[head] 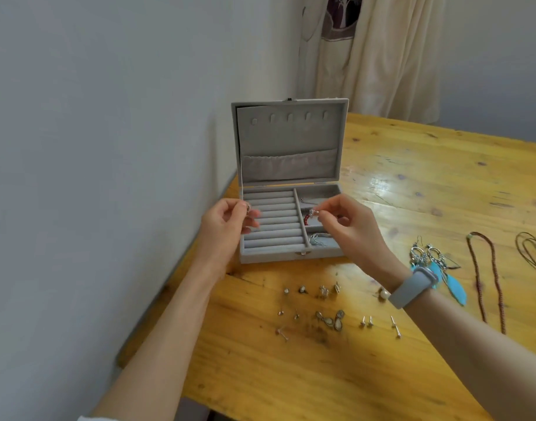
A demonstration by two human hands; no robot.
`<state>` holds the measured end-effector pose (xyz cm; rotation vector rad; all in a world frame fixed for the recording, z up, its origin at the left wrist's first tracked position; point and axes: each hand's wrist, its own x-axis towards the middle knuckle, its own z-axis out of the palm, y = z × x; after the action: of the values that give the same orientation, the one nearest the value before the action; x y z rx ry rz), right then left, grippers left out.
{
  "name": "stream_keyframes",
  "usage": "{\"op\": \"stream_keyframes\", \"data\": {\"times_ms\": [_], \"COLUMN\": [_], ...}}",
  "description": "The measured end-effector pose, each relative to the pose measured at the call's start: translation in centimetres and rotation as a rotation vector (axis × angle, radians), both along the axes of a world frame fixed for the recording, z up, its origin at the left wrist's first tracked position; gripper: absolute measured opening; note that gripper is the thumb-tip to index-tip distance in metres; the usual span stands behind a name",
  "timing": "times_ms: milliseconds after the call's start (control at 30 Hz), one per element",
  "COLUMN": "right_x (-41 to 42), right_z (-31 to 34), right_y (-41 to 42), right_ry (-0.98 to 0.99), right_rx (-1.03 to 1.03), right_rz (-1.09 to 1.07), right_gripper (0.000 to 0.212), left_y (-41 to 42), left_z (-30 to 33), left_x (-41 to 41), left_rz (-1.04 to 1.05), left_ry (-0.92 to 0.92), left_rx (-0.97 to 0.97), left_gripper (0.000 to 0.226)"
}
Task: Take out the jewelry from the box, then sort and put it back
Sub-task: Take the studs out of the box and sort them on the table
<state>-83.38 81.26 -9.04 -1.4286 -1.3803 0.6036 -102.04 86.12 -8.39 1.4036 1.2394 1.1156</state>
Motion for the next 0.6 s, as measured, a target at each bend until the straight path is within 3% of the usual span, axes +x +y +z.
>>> {"op": "stream_keyframes", "data": {"times_ms": [67,200,500,600], "right_x": [0.0,-0.3,-0.5,-0.7], "right_z": [-0.1,-0.7,-2.1,-0.8], "right_y": [-2.3,-7.4,-15.7,-16.7], "right_ry": [0.043,0.031,-0.548,-0.522], "right_rx": [-0.024,-0.098,-0.322,-0.428], "right_rz": [-0.006,0.028,0.280,0.457], "right_gripper": [0.013,0.015,0.012,0.012], "left_y": [-2.9,-8.9,-16.7,-16.9], "left_z": [-0.1,-0.9,-3.4,-2.9], "left_x": [-0.2,-0.7,-1.3,-1.5], "left_rz": [0.014,-0.094,-0.407,-0.449], "left_ry": [-0.048,0.083,0.492,0.520], "left_rx": [-0.065,-0.073,0.006,-0.001], "left_gripper": [0.015,0.011,0.018,0.017]}}
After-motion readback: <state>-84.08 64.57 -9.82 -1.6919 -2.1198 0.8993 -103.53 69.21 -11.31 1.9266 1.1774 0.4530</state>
